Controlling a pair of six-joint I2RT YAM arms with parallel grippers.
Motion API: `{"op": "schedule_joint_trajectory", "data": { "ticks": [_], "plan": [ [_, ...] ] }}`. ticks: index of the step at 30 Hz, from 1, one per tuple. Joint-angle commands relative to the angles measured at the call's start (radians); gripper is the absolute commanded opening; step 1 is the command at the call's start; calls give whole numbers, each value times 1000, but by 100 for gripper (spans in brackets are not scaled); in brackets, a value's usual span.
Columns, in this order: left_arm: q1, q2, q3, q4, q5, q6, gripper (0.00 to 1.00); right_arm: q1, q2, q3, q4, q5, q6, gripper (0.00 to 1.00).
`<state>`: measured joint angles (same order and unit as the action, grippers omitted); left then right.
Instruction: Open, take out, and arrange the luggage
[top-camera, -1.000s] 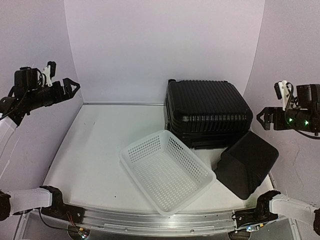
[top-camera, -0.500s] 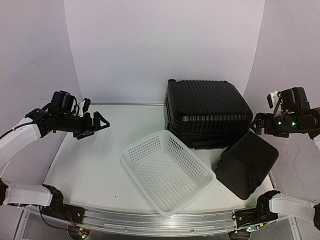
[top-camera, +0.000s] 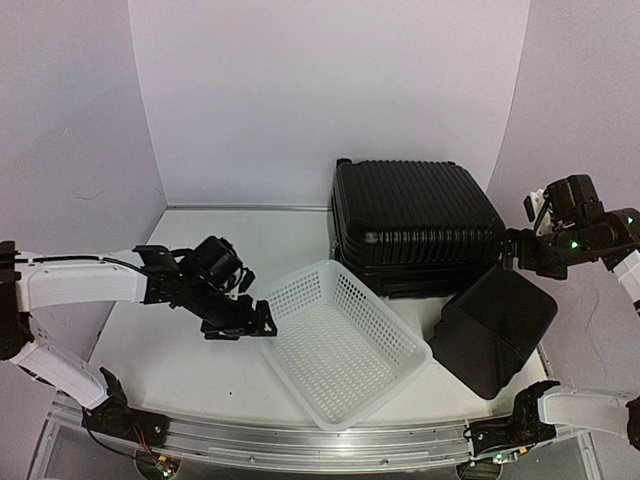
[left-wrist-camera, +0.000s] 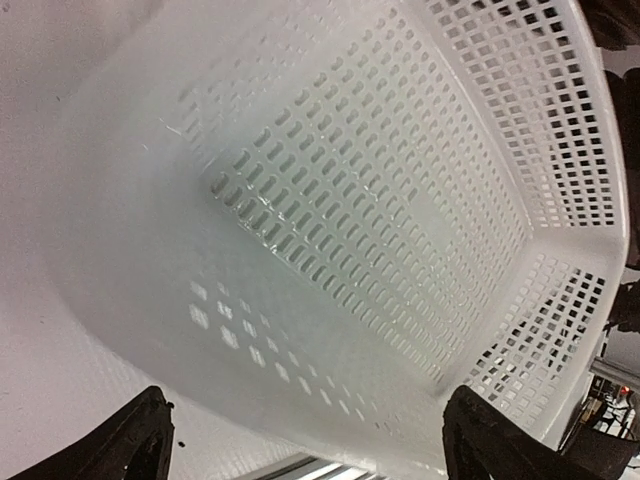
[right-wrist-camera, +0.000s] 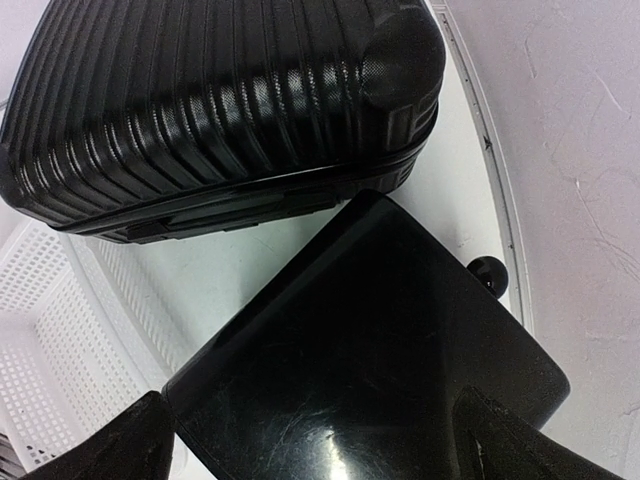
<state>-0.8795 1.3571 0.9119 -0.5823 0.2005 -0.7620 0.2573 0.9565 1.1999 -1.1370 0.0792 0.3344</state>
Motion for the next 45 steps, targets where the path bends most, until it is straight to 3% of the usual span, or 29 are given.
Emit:
{"op": "schedule_joint_trajectory", "data": {
  "ticks": [1,10,14,23,34,45],
  "plan": [
    [-48,92,74,51,-78,-62,91,-5,-17,-16,40,-26,17,98],
    [-42,148,87,43,-167,-64,73,-7,-57,-42,37,-21,8,98],
    [-7,163,82,29,-162,-61,61,-7,-45,-42,33,-22,-1,98],
    [115,131,57,15,-158,-6,43,-6,-18,-62,22,-35,-11,98],
    [281,141,105,-61,-206,117,34,-6,8,-57,11,-35,-23,98],
    [565,205,213,-75,-222,239,28,-6,83,-26,-35,-67,-56,98]
  ]
}}
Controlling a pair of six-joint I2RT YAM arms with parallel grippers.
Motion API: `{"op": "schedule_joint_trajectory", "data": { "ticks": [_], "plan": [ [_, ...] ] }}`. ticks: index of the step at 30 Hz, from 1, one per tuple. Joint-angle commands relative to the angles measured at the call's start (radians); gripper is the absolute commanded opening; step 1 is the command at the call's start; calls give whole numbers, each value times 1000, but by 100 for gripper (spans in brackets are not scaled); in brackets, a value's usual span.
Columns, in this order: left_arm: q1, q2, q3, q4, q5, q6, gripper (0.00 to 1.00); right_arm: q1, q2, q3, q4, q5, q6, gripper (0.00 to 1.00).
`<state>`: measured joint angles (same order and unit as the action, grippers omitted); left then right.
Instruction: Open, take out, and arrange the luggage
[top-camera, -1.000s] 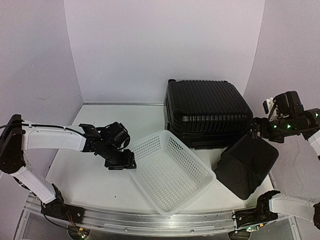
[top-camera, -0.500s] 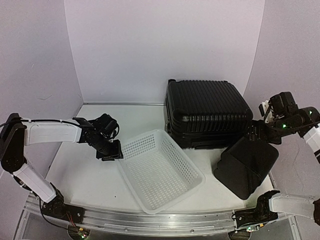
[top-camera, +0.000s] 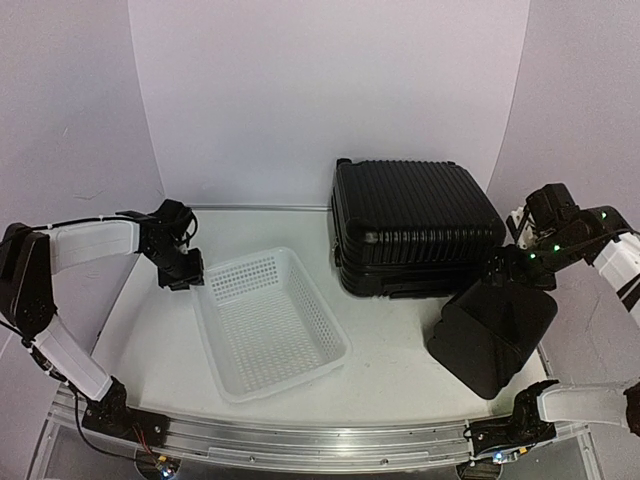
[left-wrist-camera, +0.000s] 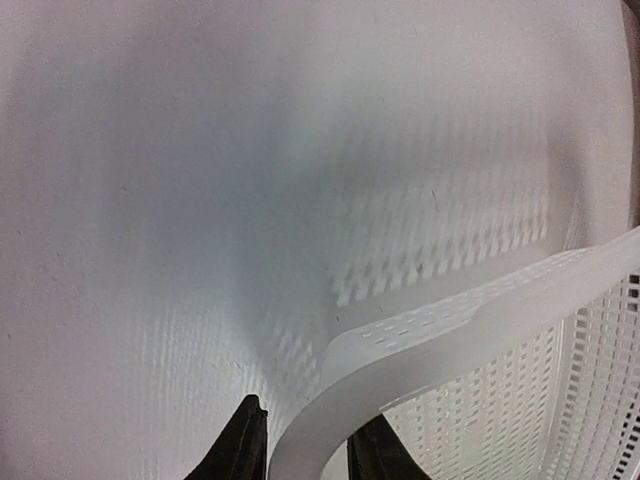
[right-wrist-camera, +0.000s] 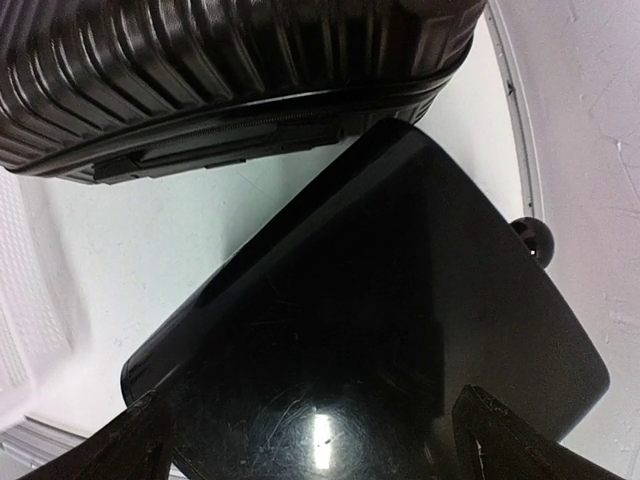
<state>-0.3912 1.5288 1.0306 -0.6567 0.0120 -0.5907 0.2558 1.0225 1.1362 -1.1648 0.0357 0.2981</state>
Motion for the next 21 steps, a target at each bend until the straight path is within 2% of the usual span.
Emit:
{"op": "schedule_joint_trajectory", "data": {
  "ticks": [1,8,13,21],
  "plan": [
    [97,51,113,0,-35,76,27,-5,20,37,-9,-25,-19,98],
    [224,152,232,2,33,105,19,-4,67,49,-50,0,-23,98],
    [267,171,307,-8,-41,144,19,-4,97,63,-73,36,-24,98],
    [378,268,481,-62,-31,190,14,-5,126,104,-81,71,-4,98]
  ]
}}
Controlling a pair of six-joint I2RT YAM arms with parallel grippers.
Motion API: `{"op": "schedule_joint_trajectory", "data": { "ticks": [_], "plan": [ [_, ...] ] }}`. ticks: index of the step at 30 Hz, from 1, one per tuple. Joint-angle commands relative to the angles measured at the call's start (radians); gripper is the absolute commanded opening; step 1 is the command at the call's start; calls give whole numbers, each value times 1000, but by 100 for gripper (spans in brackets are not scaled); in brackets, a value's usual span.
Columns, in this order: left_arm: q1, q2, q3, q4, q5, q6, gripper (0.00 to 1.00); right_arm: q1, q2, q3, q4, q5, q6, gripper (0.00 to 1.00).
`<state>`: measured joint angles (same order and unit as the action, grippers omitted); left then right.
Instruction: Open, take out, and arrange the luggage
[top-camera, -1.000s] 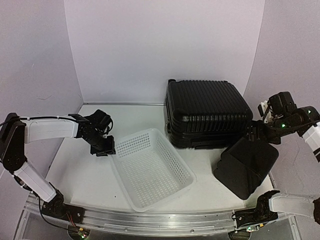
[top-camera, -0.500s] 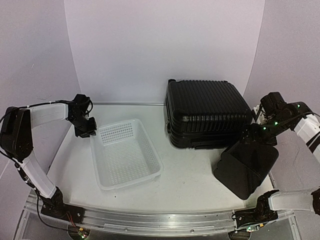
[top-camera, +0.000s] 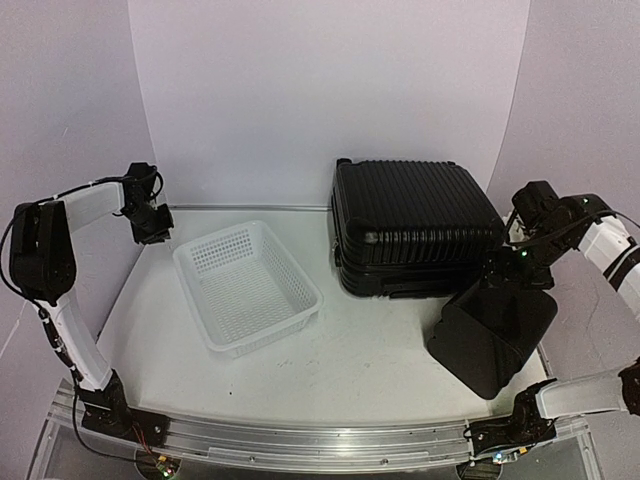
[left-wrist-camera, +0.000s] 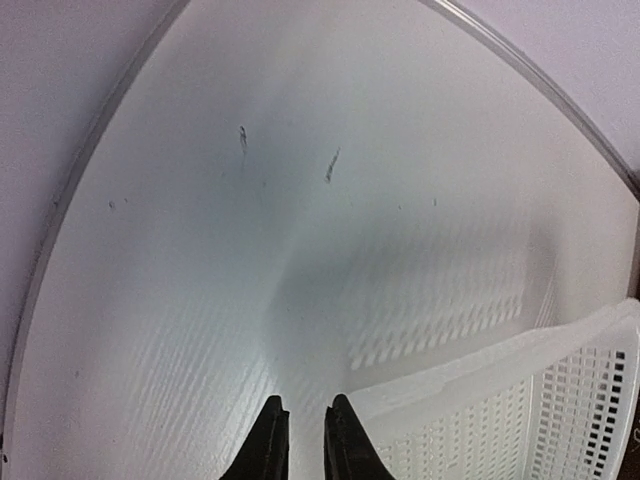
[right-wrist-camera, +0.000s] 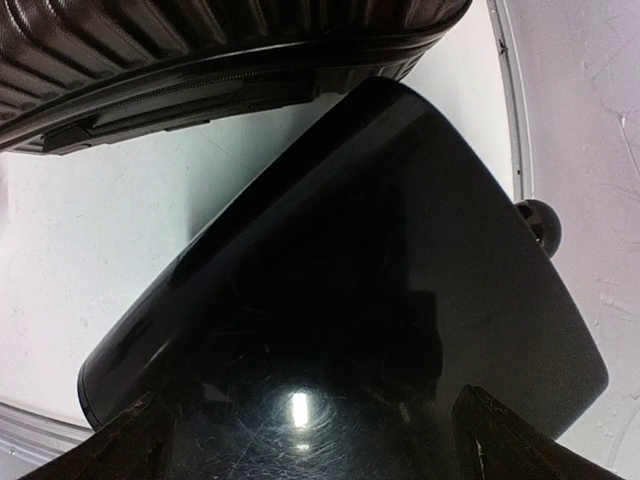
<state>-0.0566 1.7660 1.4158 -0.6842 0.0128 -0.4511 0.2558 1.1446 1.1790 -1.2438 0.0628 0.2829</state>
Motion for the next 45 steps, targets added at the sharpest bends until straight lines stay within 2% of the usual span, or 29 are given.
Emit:
{"op": "schedule_joint_trajectory", "data": {
  "ticks": [1,3,4,7,9,11,13,17,19,22,25,27,30,35,38,42,45],
  "plan": [
    [51,38,117,-48,-50,63,13,-5,7,66,-6,62,15,98],
    [53,38,149,-94,-95,84,16,-7,16,80,-16,100,31,98],
    [53,22,143,-100,-78,88,23,-14,24,85,-19,103,32,98],
    [31,-70,74,-91,86,74,52,-64,56,103,-20,44,21,98],
    [-22,-139,11,-90,112,60,67,-88,72,113,-17,-1,9,98],
    [-93,-207,-60,-90,103,42,79,-98,80,123,-13,-18,-1,98],
    [-165,-271,-160,-85,78,5,85,-99,83,133,-6,-30,-10,98],
    [-251,-339,-318,-52,51,-60,86,-98,70,137,2,-81,-23,98],
    [-257,-341,-379,-17,56,-69,83,-98,53,135,3,-87,-30,98],
    [-256,-295,-389,13,69,-60,76,-98,24,123,4,-63,-36,98],
    [-255,-206,-347,32,59,-46,61,-98,11,108,3,-10,-36,98],
    [-249,-149,-300,32,56,-35,47,-100,3,95,3,9,-28,98],
    [-214,-71,-210,32,14,-28,31,-110,-7,80,3,4,-21,98],
    [-134,90,11,25,11,24,18,-135,-5,83,2,-5,-17,98],
    [-102,198,169,14,17,47,10,-191,7,93,-3,-28,10,98],
    [-71,409,458,-70,85,91,6,-302,62,113,-3,-114,32,98],
    [-70,502,629,-122,113,100,5,-426,129,126,0,-232,53,98]
  ]
}}
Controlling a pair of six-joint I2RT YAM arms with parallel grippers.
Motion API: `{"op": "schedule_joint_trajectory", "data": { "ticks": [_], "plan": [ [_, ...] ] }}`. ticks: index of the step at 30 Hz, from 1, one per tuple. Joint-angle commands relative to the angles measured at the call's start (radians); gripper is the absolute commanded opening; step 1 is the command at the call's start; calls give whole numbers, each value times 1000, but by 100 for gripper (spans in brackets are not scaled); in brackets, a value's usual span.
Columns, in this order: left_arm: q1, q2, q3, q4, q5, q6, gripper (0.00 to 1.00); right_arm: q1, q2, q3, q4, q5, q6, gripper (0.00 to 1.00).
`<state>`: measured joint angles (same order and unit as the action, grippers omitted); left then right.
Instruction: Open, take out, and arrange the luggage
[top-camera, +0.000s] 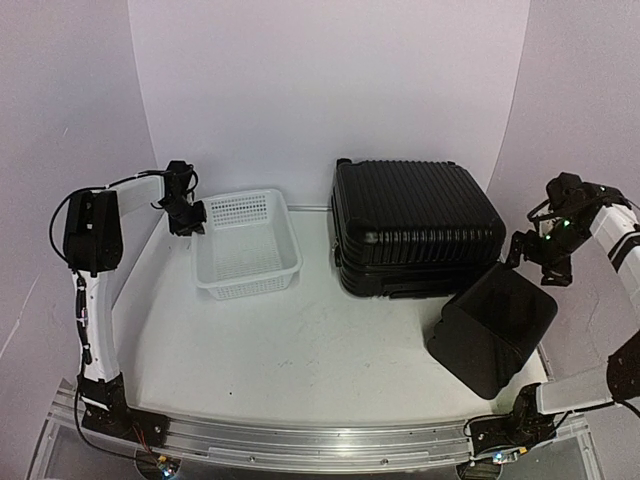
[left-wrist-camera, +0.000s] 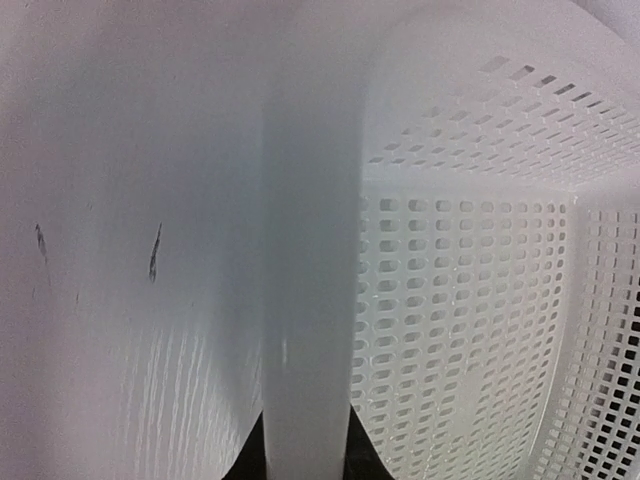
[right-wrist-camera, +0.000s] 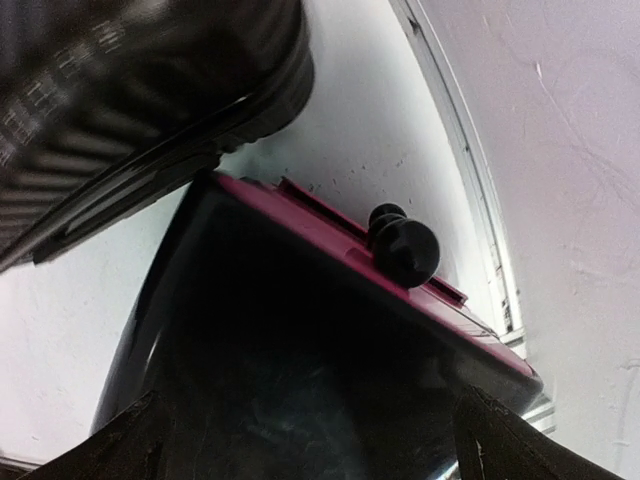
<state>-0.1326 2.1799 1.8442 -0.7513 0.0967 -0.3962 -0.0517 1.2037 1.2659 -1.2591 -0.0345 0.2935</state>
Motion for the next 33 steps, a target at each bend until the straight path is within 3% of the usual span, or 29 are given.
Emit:
{"op": "schedule_joint_trajectory", "data": {
  "ticks": [1,4,7,10,12,18,23,29,33],
  "plan": [
    [5,106,225,-58,40,51,7,-150,81,44,18,-153,49,98],
    [17,155,347,-101,-11,71,25,-209,129,73,18,-129,89,98],
    [32,157,428,-152,-46,101,58,-241,156,89,18,-97,99,98],
    [34,70,374,-167,-65,111,84,-272,185,86,19,-103,98,98],
    [29,-15,298,-165,-11,104,91,-283,202,82,24,-129,92,98],
    [-81,-317,-18,-87,163,110,98,-282,183,43,25,-328,86,98],
    [-320,-517,-332,96,411,91,99,-254,101,-20,-15,-387,52,98],
    [-678,-610,-540,391,490,3,97,-100,24,-113,-26,-342,107,98],
    [-860,-517,-524,541,535,-65,92,-12,-9,-170,52,-354,240,98]
  ]
}}
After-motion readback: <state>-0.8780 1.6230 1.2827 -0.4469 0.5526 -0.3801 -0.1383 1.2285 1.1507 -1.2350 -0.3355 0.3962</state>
